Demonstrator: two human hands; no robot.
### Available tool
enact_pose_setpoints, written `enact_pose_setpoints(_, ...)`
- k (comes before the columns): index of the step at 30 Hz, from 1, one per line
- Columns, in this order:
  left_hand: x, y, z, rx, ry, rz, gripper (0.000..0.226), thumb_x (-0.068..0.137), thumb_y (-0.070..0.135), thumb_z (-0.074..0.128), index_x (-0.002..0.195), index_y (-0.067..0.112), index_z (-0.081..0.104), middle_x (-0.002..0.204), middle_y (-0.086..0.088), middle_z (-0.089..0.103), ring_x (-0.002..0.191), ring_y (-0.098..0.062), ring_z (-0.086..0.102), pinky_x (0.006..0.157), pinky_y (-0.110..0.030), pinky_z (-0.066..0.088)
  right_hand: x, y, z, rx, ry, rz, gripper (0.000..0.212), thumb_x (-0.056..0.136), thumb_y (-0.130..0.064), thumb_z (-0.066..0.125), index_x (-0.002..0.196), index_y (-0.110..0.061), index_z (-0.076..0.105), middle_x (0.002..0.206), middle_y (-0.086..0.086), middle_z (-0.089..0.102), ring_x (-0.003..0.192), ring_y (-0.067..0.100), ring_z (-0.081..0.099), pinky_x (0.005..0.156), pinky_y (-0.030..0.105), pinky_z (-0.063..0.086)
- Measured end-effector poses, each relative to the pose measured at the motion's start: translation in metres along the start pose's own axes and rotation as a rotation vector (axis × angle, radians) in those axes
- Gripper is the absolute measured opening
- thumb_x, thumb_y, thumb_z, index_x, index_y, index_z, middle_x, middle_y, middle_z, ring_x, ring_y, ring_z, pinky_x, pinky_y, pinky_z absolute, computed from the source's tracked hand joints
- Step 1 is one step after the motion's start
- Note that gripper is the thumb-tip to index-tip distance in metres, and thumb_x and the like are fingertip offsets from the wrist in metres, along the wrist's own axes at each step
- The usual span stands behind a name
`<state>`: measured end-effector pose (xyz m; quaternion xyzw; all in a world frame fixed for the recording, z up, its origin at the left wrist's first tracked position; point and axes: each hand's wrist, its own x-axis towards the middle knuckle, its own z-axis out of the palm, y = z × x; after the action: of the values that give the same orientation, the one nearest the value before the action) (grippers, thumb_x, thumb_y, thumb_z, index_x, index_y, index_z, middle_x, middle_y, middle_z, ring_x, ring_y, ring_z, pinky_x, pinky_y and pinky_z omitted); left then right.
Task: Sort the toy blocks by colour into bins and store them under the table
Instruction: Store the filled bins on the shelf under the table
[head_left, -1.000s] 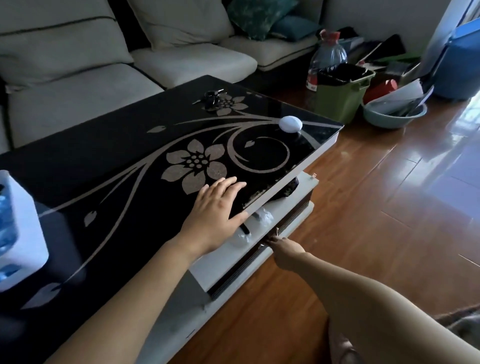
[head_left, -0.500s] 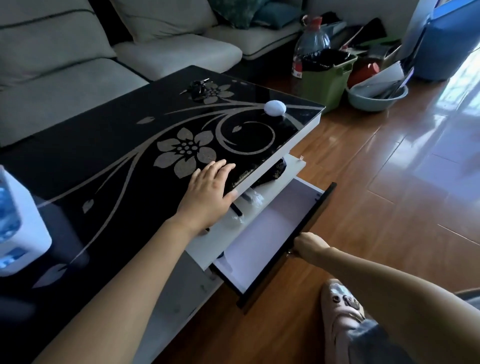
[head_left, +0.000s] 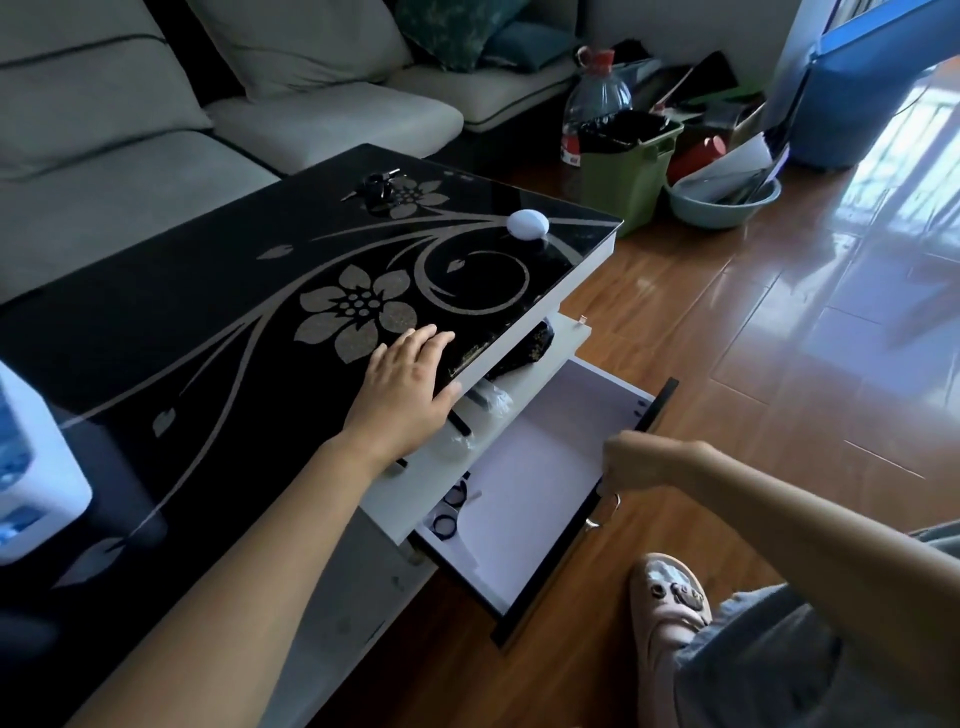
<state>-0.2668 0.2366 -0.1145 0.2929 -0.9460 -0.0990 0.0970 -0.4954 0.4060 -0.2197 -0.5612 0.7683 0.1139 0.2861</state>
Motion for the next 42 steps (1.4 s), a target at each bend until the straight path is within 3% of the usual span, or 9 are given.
enact_pose_setpoints(3, 0.002, -0.001, -0.001, -0.094, 0.034, -0.001, 0.049, 0.099, 0.041, 0.038, 0.144, 0.022, 0.034, 0.153, 0.002, 0.027, 0.143, -0.015, 0.018, 0.116, -0.035, 0.009, -0.024, -0.018, -0.076, 0.159, 0.162, -0.056, 0.038, 0.088, -0.039, 0.06, 0.056, -0.02, 0.06, 0.053, -0.009, 0.057, 0.045, 0.002, 0.052, 0.049, 0.01, 0.037)
enact_pose_setpoints(6, 0.011, -0.008, -0.005, -0.186, 0.073, -0.015, 0.039, 0.1, 0.035, 0.037, 0.136, 0.025, 0.046, 0.146, 0.005, 0.038, 0.137, -0.014, 0.028, 0.112, -0.03, 0.016, -0.032, -0.041, -0.139, 0.351, 0.63, -0.093, 0.043, 0.082, -0.048, 0.064, 0.058, -0.014, 0.056, 0.056, -0.002, 0.054, 0.051, 0.011, 0.047, 0.052, 0.023, 0.037)
enact_pose_setpoints(9, 0.023, -0.015, -0.006, -0.21, 0.051, -0.007, 0.037, 0.1, 0.032, 0.037, 0.135, 0.029, 0.047, 0.145, 0.008, 0.04, 0.137, -0.01, 0.027, 0.112, -0.028, 0.016, -0.013, -0.05, -0.18, 0.363, 0.937, -0.099, 0.038, 0.08, -0.044, 0.069, 0.102, -0.015, 0.06, 0.103, 0.003, 0.056, 0.092, 0.019, 0.052, 0.078, 0.029, 0.041)
enact_pose_setpoints(12, 0.041, -0.02, -0.009, -0.275, 0.035, -0.061, 0.034, 0.099, 0.031, 0.042, 0.131, 0.028, 0.053, 0.143, 0.01, 0.043, 0.137, -0.009, 0.03, 0.113, -0.029, 0.019, 0.025, -0.044, -0.202, 0.328, 0.805, 0.023, 0.083, 0.076, -0.045, 0.073, 0.144, -0.025, 0.029, 0.147, 0.013, 0.024, 0.131, 0.036, 0.029, 0.104, 0.043, 0.032)
enact_pose_setpoints(16, 0.057, -0.028, -0.022, -0.778, 0.002, -0.298, 0.023, 0.097, 0.022, 0.049, 0.113, 0.023, 0.066, 0.115, 0.01, 0.062, 0.112, -0.006, 0.055, 0.091, -0.016, 0.041, 0.075, -0.042, -0.215, 0.422, 0.672, 0.08, 0.092, 0.079, -0.053, 0.066, 0.149, -0.035, 0.01, 0.157, 0.014, 0.0, 0.141, 0.04, 0.012, 0.111, 0.049, 0.025)
enact_pose_setpoints(21, 0.099, -0.052, -0.027, -0.877, 0.005, -0.411, 0.029, 0.093, 0.017, 0.055, 0.122, 0.019, 0.058, 0.122, 0.004, 0.059, 0.114, -0.011, 0.055, 0.1, -0.027, 0.042, 0.121, -0.048, -0.23, 0.359, 0.775, -0.004, 0.053, 0.095, -0.039, 0.05, 0.143, -0.024, 0.034, 0.146, 0.014, 0.03, 0.134, 0.032, 0.028, 0.108, 0.04, 0.03)
enact_pose_setpoints(27, 0.187, -0.082, -0.034, -1.1, 0.401, -0.618, 0.039, 0.091, 0.009, 0.057, 0.129, 0.011, 0.051, 0.134, -0.005, 0.051, 0.12, -0.013, 0.049, 0.092, -0.02, 0.035, 0.167, -0.043, -0.257, 0.4, 0.834, -0.094, 0.049, 0.092, -0.036, 0.055, 0.137, -0.021, 0.043, 0.136, 0.01, 0.04, 0.123, 0.03, 0.043, 0.098, 0.038, 0.042)
enact_pose_setpoints(35, 0.299, -0.132, -0.015, -0.638, 0.47, -0.591, 0.08, 0.078, 0.032, 0.074, 0.145, 0.027, 0.031, 0.156, -0.007, 0.016, 0.142, -0.021, 0.023, 0.112, -0.033, 0.025, 0.217, -0.03, -0.281, 0.377, 0.909, -0.11, 0.048, 0.092, -0.04, 0.053, 0.135, -0.023, 0.044, 0.132, 0.007, 0.044, 0.121, 0.028, 0.045, 0.095, 0.039, 0.045)
enact_pose_setpoints(42, 0.357, -0.138, -0.01, -0.303, 0.128, -0.602, 0.056, 0.083, 0.045, 0.063, 0.134, 0.028, 0.05, 0.145, -0.007, 0.042, 0.129, -0.027, 0.043, 0.107, -0.036, 0.036, 0.225, -0.027, -0.282, 0.366, 0.906, -0.126, 0.048, 0.092, -0.041, 0.052, 0.136, -0.026, 0.042, 0.131, 0.006, 0.044, 0.123, 0.028, 0.043, 0.093, 0.042, 0.046)
